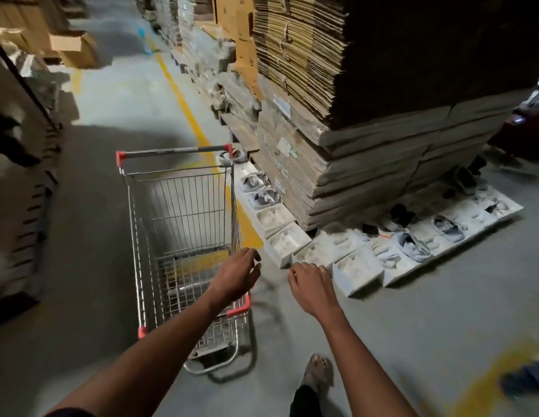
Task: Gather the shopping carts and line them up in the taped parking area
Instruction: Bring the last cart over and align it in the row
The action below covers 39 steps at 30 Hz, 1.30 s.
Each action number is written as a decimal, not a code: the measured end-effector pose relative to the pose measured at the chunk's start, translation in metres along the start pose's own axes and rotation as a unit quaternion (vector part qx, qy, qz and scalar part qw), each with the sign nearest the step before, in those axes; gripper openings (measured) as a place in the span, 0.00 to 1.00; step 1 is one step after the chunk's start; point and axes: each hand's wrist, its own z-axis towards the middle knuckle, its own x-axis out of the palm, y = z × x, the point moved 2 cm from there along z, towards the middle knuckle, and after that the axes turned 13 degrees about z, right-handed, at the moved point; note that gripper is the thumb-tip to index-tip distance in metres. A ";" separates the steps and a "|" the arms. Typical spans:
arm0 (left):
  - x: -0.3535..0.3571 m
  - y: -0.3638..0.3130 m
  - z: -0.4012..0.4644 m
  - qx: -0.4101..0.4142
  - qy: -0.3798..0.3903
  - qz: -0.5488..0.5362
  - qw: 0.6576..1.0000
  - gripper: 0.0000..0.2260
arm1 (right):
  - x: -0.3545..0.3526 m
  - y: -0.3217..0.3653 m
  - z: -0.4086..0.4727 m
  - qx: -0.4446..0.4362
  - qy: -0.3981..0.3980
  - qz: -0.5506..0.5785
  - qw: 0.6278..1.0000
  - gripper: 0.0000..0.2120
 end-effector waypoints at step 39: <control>0.017 0.334 0.488 -0.484 -0.211 -0.009 0.849 0.07 | 0.087 0.067 0.762 -0.439 0.128 0.069 0.886 0.13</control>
